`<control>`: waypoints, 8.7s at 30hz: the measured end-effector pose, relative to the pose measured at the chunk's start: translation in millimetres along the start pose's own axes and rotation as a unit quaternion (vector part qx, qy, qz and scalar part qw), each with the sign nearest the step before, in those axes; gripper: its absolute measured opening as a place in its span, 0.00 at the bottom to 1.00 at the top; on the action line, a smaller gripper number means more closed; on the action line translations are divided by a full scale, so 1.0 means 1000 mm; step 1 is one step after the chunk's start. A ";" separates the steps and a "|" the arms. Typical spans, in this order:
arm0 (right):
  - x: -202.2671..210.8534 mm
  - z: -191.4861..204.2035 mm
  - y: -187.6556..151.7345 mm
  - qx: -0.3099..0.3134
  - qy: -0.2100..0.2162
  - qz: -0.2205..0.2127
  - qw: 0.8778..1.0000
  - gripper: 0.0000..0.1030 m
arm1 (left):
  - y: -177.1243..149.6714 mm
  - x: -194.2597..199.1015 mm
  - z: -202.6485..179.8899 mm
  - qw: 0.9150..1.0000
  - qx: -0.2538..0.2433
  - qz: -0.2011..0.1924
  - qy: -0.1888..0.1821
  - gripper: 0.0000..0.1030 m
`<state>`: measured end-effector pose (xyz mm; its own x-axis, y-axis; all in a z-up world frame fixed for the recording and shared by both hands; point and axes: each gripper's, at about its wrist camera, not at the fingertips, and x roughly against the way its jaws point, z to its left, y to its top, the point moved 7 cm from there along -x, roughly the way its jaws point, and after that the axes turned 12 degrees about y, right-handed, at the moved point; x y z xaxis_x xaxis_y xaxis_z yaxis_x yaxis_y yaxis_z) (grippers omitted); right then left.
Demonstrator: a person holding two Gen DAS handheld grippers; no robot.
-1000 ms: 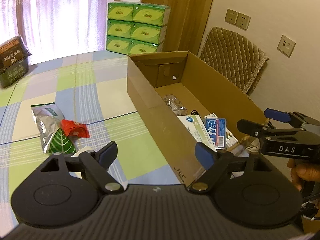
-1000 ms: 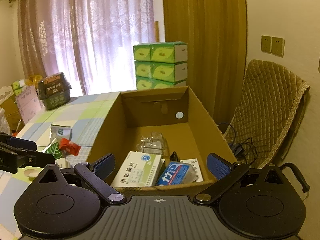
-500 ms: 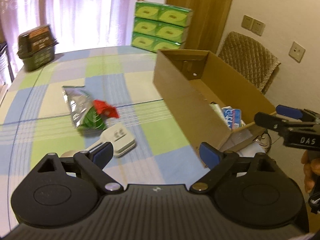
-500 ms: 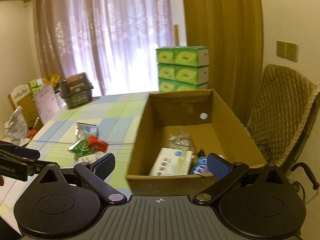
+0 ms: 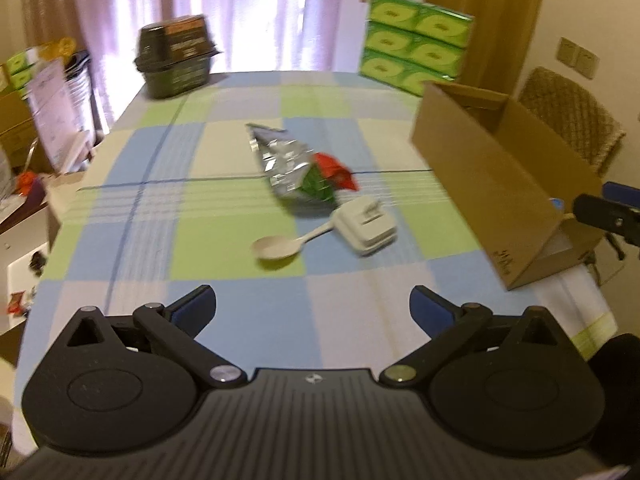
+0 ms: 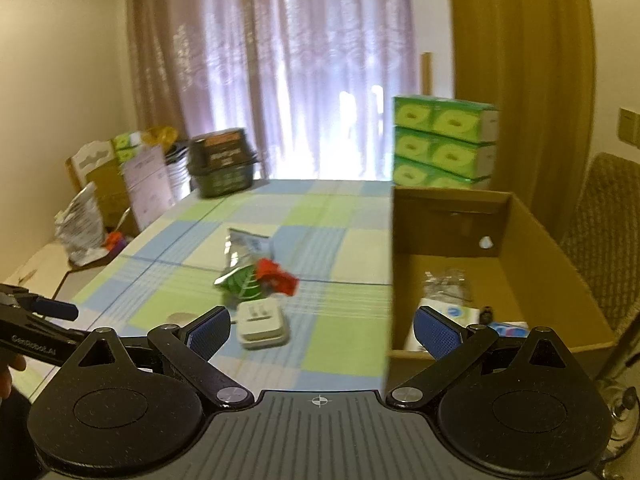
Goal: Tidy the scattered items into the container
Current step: 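Withdraw both tools from the cardboard box back over the table, then move the left tool to the white spoon while the right tool approaches the white plug, then close the left tool on the white spoon while the right tool grasps the white plug, then carry the spoon and plug with both tools over the cardboard box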
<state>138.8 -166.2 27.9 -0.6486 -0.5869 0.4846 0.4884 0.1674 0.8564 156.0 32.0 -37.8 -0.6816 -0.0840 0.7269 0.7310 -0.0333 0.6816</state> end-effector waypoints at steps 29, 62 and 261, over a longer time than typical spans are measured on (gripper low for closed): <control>-0.092 0.026 -0.027 0.034 0.049 0.082 0.995 1.00 | -0.005 -0.051 0.029 0.999 -0.025 0.037 -0.005 0.98; -0.211 -0.015 -0.047 0.018 0.072 0.176 0.982 0.99 | 0.026 -0.170 -0.022 0.959 -0.266 0.004 -0.095 0.77; 0.051 -0.167 0.006 -0.058 -0.125 -0.021 0.990 0.65 | 0.105 0.004 -0.265 0.973 -0.112 -0.058 -0.191 0.27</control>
<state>206.4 -327.6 27.6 -0.7871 -0.3750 0.4897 0.5120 0.0454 0.8578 238.7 -236.2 14.9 -0.6915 0.3091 0.6529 0.6072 -0.2407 0.7572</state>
